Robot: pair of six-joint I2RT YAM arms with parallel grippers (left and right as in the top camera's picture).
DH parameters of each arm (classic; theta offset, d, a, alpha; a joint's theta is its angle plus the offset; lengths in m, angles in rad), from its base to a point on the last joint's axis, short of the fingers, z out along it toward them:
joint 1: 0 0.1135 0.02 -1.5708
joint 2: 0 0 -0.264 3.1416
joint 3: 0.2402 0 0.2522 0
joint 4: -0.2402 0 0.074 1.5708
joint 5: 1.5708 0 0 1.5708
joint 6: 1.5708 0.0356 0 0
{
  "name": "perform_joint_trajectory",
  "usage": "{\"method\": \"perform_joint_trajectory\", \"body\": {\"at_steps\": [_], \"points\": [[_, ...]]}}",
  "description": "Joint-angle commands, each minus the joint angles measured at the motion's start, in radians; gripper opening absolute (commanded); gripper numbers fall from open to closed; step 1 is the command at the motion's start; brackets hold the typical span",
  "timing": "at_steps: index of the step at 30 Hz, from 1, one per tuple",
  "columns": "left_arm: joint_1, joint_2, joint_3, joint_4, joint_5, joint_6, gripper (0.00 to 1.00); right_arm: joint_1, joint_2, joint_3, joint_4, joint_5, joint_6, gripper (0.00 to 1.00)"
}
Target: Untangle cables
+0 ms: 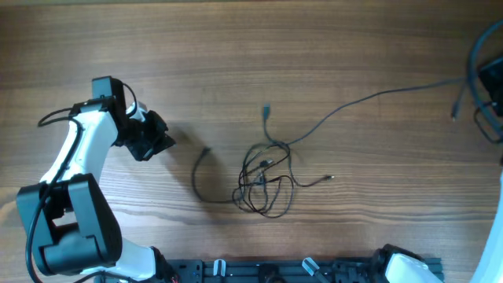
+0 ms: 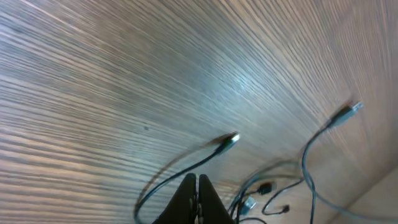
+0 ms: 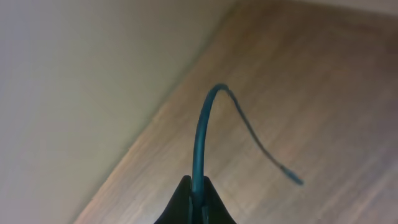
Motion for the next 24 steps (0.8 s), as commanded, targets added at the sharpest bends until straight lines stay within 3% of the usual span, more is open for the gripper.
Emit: {"method": "perform_joint_trajectory", "body": {"at_steps": [1,3,4,5,7,9,12,15,20,24], "points": [[-0.063,-0.016,0.004,0.0,0.047,0.034,0.04,-0.024,0.075,0.013,-0.021,-0.048,-0.069,0.04],[-0.098,-0.016,0.004,0.003,0.047,0.034,0.04,-0.024,0.128,0.013,-0.023,-0.033,-0.126,0.08],[-0.116,-0.016,0.004,0.003,0.047,0.034,0.04,-0.024,0.157,0.013,-0.017,-0.041,-0.154,0.17],[-0.13,-0.016,0.004,0.003,0.046,0.034,0.04,-0.023,0.177,0.013,-0.013,-0.066,-0.185,0.32],[-0.163,-0.015,0.004,0.003,0.046,0.034,0.04,-0.023,0.233,0.013,-0.024,-0.247,-0.281,0.85],[-0.201,-0.015,0.004,0.01,0.046,0.034,0.04,-0.018,0.291,0.013,-0.106,-0.507,-0.377,0.96],[-0.238,-0.015,0.0,0.029,0.045,0.034,0.04,0.035,0.354,-0.005,-0.266,-0.554,-0.432,1.0],[-0.262,-0.015,-0.001,0.034,0.045,0.034,0.04,0.163,0.385,-0.095,-0.313,-0.545,-0.484,1.0],[-0.264,-0.015,-0.001,0.033,0.045,0.034,0.05,0.353,0.386,-0.256,-0.148,-0.448,-0.347,0.99],[-0.264,-0.015,-0.001,0.033,0.045,0.034,0.05,0.5,0.391,-0.408,0.08,-0.333,-0.18,0.84]]}}
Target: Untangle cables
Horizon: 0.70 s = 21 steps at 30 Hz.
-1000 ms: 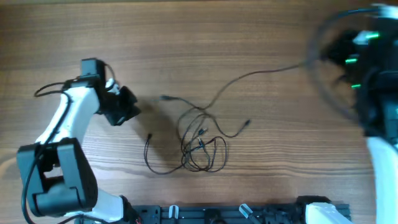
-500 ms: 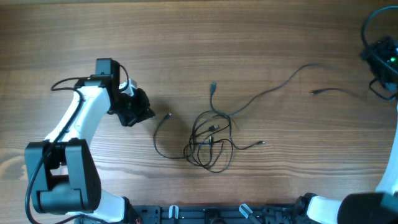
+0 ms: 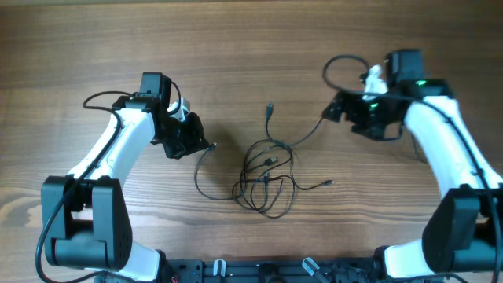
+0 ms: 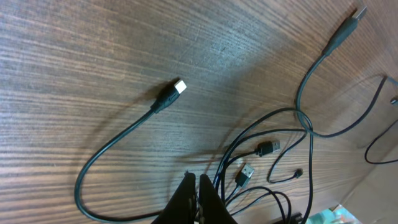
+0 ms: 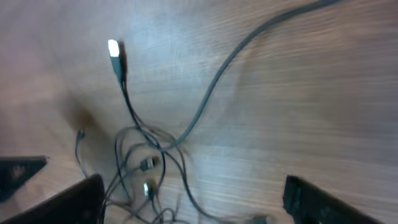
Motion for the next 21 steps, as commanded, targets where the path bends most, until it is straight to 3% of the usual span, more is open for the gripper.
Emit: {"method": "perform_joint_trajectory", "body": {"at_steps": [1,4,8,12,15,17,19,21], "points": [[-0.004,-0.015,-0.001,0.002,0.012,0.023,0.05,0.098,0.015,-0.109,0.12,0.13,0.194,0.78],[-0.004,-0.015,-0.001,0.002,0.012,0.023,0.05,0.183,0.018,-0.209,0.312,0.187,0.319,0.57],[-0.004,-0.015,-0.001,0.002,0.012,0.023,0.05,0.254,0.019,-0.302,0.525,0.19,0.369,0.45],[-0.004,-0.015,-0.001,0.002,0.012,0.023,0.05,0.281,0.022,-0.311,0.523,0.224,0.412,0.41],[-0.004,-0.015,-0.001,0.002,0.012,0.023,0.05,0.28,0.03,-0.311,0.523,0.228,0.436,0.28],[-0.004,-0.015,-0.001,0.001,0.012,0.023,0.05,0.28,0.056,-0.316,0.521,0.23,0.528,0.19],[-0.004,-0.015,-0.001,-0.002,0.012,0.023,0.06,0.281,0.095,-0.316,0.518,0.23,0.575,0.18],[-0.004,-0.015,-0.001,-0.003,0.012,0.023,0.05,0.28,0.13,-0.316,0.541,0.181,0.589,0.04]]}}
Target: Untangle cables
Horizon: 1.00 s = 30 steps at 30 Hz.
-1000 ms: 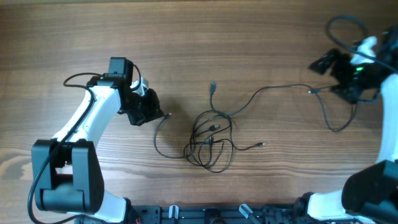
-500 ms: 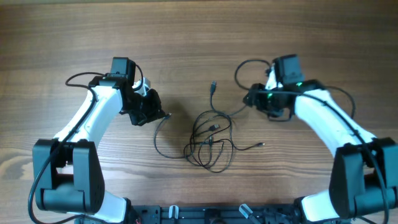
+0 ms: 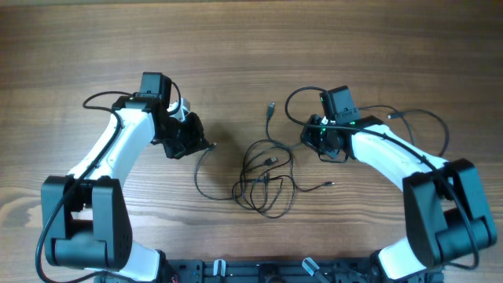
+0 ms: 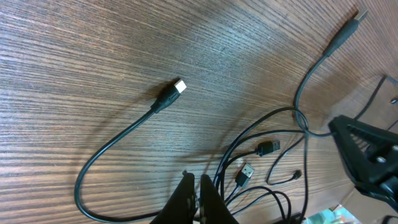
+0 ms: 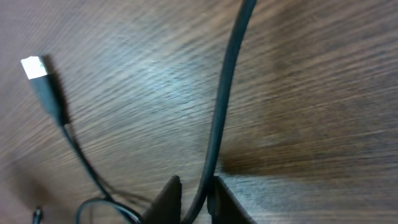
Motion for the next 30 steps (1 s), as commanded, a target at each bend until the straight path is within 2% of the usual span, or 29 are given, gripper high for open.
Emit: {"method": "perform_joint_trajectory", "body": {"at_steps": [1,4,8,9,10,11,12,14,16,18,22,25,30], "points": [[-0.004,-0.014,-0.001,-0.002,0.012,0.023,0.05,0.004,0.052,-0.014,0.047,-0.073,0.027,0.04],[-0.004,-0.014,-0.001,-0.008,0.012,0.023,0.05,-0.013,0.0,0.016,0.18,-0.332,-0.16,0.04],[-0.004,-0.014,-0.001,-0.011,0.012,0.023,0.06,-0.1,-0.09,0.15,0.27,-0.786,-0.189,0.05],[-0.004,-0.014,-0.001,-0.012,0.012,0.023,0.06,-0.136,-0.115,0.19,0.394,-0.958,-0.141,0.05],[-0.004,-0.014,-0.001,-0.012,0.012,0.023,0.05,-0.163,-0.135,0.208,0.518,-1.044,-0.064,0.05],[-0.004,-0.014,-0.001,-0.012,0.012,0.023,0.05,-0.192,-0.154,0.212,0.668,-1.081,0.044,0.05],[-0.004,-0.014,-0.001,-0.012,0.012,0.023,0.05,-0.214,-0.165,0.212,0.748,-1.082,0.11,0.05],[-0.004,-0.014,-0.001,-0.012,0.012,0.023,0.06,-0.255,-0.175,0.212,0.804,-1.071,0.143,0.05],[-0.004,-0.014,-0.001,-0.012,0.012,0.023,0.05,-0.29,-0.175,0.211,0.714,-1.01,0.091,0.04],[-0.004,-0.014,-0.001,-0.012,0.012,0.023,0.06,-0.31,-0.175,0.211,0.543,-0.893,-0.042,0.05],[-0.004,-0.014,-0.001,-0.018,0.012,0.023,0.05,-0.352,-0.175,0.211,0.068,-0.46,-0.293,0.04],[-0.004,-0.014,-0.001,-0.023,0.012,0.023,0.06,-0.402,-0.175,0.229,-0.186,-0.203,-0.399,0.05],[-0.004,-0.014,-0.001,-0.019,0.012,0.023,0.06,-0.521,-0.175,0.478,-0.542,0.101,-0.53,0.04]]}}
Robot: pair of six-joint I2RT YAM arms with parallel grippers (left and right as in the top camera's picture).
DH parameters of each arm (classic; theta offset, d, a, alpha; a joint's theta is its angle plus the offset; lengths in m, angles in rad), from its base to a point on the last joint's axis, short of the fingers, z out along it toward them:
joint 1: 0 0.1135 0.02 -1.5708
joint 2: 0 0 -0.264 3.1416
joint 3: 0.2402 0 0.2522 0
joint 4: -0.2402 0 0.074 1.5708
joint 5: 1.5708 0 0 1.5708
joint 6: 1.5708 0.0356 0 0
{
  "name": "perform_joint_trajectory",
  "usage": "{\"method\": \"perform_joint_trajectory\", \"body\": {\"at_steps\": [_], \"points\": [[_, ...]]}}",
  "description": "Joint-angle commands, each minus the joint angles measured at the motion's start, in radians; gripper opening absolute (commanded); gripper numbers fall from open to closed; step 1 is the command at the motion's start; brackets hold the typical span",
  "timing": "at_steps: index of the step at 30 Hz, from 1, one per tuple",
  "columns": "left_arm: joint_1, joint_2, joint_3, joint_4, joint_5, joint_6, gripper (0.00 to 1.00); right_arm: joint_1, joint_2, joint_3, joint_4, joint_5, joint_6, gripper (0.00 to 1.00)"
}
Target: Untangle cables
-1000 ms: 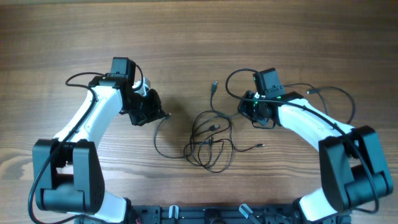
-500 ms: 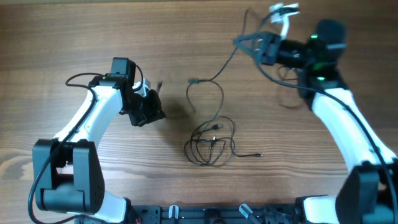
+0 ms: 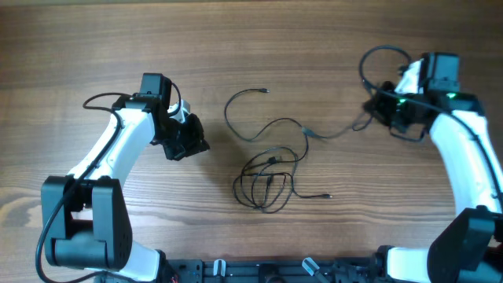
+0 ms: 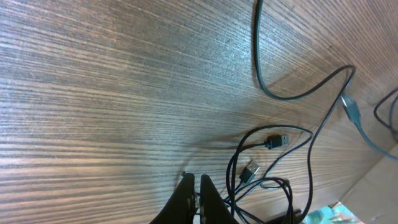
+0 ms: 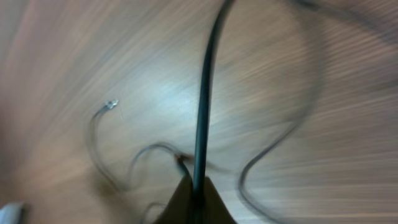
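A knot of thin dark cables (image 3: 267,179) lies at the table's middle, its USB plugs (image 4: 278,139) showing in the left wrist view. One dark teal cable (image 3: 330,134) runs out of it to the right and into my right gripper (image 3: 374,114), which is shut on it (image 5: 198,182). That cable's other part curves left to a free end (image 3: 262,92). My left gripper (image 3: 195,145) hangs left of the knot, shut with nothing in it (image 4: 195,182). The right wrist view is blurred.
The wooden table (image 3: 251,39) carries only the cables. A black rail (image 3: 259,271) runs along the front edge. A slack loop of cable (image 3: 377,56) arches behind the right gripper. The table's edge (image 4: 373,193) shows at the left wrist view's lower right.
My right gripper, then shut on the cable beside the knot, is now far to the right with it. The loop and plug by the left gripper are gone; the knot is smaller. Left arm unmoved.
First the right gripper held a cable off the table's right edge, and the left gripper hung far left. Then the left stood by a plug end and the right was open over the cable. Then the right was shut on it near the knot, now drawn out rightward.
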Motion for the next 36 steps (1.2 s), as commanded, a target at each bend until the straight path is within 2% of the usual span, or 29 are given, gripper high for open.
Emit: {"method": "perform_joint_trajectory", "body": {"at_steps": [1,3,5,11,12,13,14,16,17,21,24,25,27,29,33,36], "points": [[-0.004,-0.014,-0.001,0.002,0.008,0.023,0.06,-0.084,0.0,0.248,-0.129,0.328,-0.111,0.04],[-0.004,-0.014,-0.001,0.001,0.008,0.023,0.06,-0.137,0.0,0.406,-0.237,0.496,-0.1,0.05],[-0.004,-0.014,-0.001,0.001,0.008,0.023,0.06,-0.177,0.0,0.483,-0.261,0.554,-0.101,0.04],[-0.004,-0.014,-0.001,0.001,0.008,0.023,0.06,-0.249,0.032,0.487,-0.264,0.62,-0.099,0.05],[-0.004,-0.014,-0.001,0.001,0.008,0.023,0.06,-0.249,0.044,0.487,-0.27,0.62,-0.1,0.08],[-0.004,-0.014,-0.001,0.001,0.008,0.022,0.06,-0.249,0.053,0.486,-0.275,0.615,-0.101,0.14],[-0.004,-0.014,-0.001,0.001,0.008,0.022,0.06,-0.249,0.066,0.486,-0.281,0.605,-0.101,0.25],[-0.004,-0.014,-0.001,0.001,0.008,0.023,0.06,-0.249,0.09,0.485,-0.289,0.517,-0.103,0.84],[-0.004,-0.014,-0.001,0.001,0.008,0.023,0.06,-0.249,0.099,0.485,-0.294,0.463,-0.105,1.0],[-0.004,-0.014,-0.001,0.002,0.008,0.023,0.06,-0.248,0.131,0.484,-0.357,0.097,-0.235,1.0],[-0.004,-0.014,-0.001,0.001,0.009,0.023,0.08,-0.22,0.135,0.446,-0.38,-0.005,-0.298,1.0],[-0.004,-0.014,-0.001,0.0,0.01,0.023,0.13,-0.203,0.135,0.433,-0.389,-0.025,-0.327,1.0],[-0.01,-0.014,-0.001,-0.006,0.035,0.023,0.38,-0.145,0.135,0.399,-0.413,-0.035,-0.374,1.0],[-0.061,-0.014,-0.001,-0.006,0.099,0.066,0.51,-0.048,0.135,0.334,-0.42,-0.033,-0.404,1.0],[-0.19,-0.014,-0.001,-0.006,0.103,0.154,0.52,0.116,0.135,0.213,-0.384,-0.032,-0.414,1.0],[-0.296,-0.014,-0.001,-0.006,0.102,0.153,0.55,0.222,0.136,0.127,-0.336,-0.032,-0.358,1.0]]}}
